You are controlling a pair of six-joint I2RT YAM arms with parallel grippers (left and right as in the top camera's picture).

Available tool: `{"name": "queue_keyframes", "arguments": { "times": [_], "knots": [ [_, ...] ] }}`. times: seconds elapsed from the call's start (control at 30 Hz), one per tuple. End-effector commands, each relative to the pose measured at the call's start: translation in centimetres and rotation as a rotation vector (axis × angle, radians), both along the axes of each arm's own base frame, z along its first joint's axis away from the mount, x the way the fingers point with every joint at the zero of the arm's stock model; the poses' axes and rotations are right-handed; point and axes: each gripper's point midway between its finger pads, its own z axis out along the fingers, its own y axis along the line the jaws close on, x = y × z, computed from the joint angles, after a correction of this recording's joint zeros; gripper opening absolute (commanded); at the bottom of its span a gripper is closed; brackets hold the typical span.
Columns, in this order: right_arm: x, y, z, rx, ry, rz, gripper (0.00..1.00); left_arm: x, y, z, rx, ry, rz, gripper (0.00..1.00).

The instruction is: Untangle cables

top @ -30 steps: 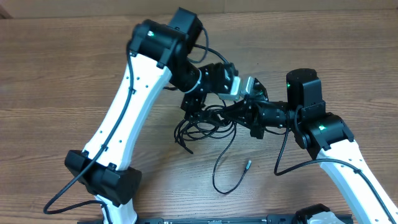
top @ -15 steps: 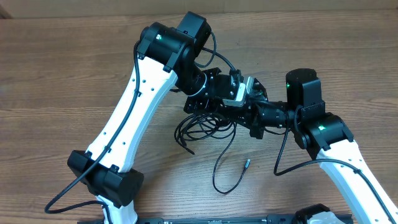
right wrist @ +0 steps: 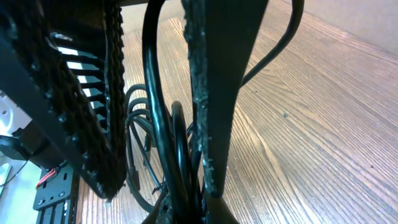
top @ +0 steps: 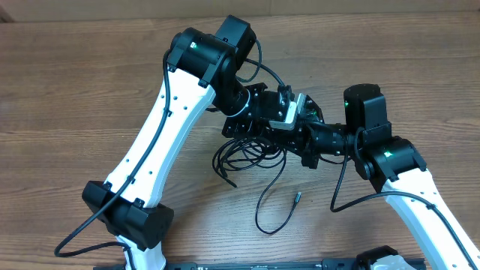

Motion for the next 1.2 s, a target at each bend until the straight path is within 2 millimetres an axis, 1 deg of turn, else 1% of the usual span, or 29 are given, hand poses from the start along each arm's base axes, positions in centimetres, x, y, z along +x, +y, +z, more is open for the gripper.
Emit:
{"name": "queue_keyframes", "arguments": {
  "times": [0.0,0.07,0.83,1.0,1.17],
  "knots": [
    [0.3,-0.2,0.1,-0.012,-0.004,-0.021,0.04,-0.1,0.7,0.4,0.033,-0.023,0.025,0.06],
    [0.3,-0.2,0.1,-0.012,-0.004,-0.021,0.04,-0.2,0.7,0.4,0.032,-0.018,0.029,0.04],
    [0.2,-0.2,-0.1,-0.015,0.007,-0.021,0.04,0.1,0.5,0.5,0.022,-0.030,0.030,0.04],
    [0.2,-0.2,-0.1,-0.015,0.006,-0.021,0.04,0.5,0.9,0.5,0.021,-0.031,0.045,0.04],
    [0.2,-0.2,0.0,-0.014,0.003,-0.021,0.04,1.7,1.9,0.5,0.019,-0.034,0.085,0.04]
  ]
}}
